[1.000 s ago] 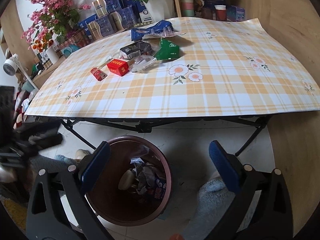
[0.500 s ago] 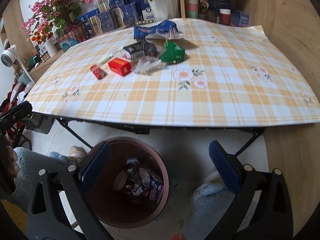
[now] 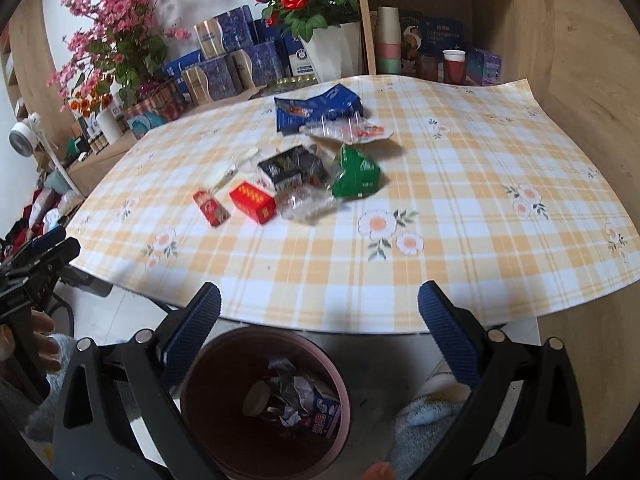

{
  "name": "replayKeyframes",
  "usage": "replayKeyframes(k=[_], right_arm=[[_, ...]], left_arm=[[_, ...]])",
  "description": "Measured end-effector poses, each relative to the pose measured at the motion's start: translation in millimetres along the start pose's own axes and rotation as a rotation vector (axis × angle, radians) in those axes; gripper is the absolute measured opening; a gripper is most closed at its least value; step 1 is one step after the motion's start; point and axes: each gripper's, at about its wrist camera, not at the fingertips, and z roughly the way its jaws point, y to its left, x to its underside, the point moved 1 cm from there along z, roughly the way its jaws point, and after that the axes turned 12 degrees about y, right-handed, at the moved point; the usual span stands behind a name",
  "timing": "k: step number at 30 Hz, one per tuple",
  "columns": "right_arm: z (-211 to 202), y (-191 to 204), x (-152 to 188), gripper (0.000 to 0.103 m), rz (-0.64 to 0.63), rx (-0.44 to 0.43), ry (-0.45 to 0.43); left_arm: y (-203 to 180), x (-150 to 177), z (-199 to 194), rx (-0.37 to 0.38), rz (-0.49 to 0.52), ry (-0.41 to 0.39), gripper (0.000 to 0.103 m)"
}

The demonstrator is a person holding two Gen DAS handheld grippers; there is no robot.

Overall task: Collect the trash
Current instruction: 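Move both tools back over the trash on the table, then grasp the blue coffee bag with the right tool and lift it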

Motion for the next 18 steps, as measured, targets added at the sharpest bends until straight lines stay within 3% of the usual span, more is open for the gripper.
replayKeyframes(k=[10,14,18], right_arm=[[-3.8,-12.1,-32.2,0.097,0.06,-0.054,-0.011],[-3.1,-15.5,-48.5,0.097,0.043,0.013,-0.02],[5.9,-22.8,-73.3,0.097,0.03,0.027,-0.002]], left_arm=[[7.9,-30.1,3.8,-0.022,0.024,-0.04,0.097],[11.5,-41.8,7.6,-0.028,0.038,-0.056,0.097],[15.7,-51.6,13.4,-0.015,0.043,-0.05,0.097]])
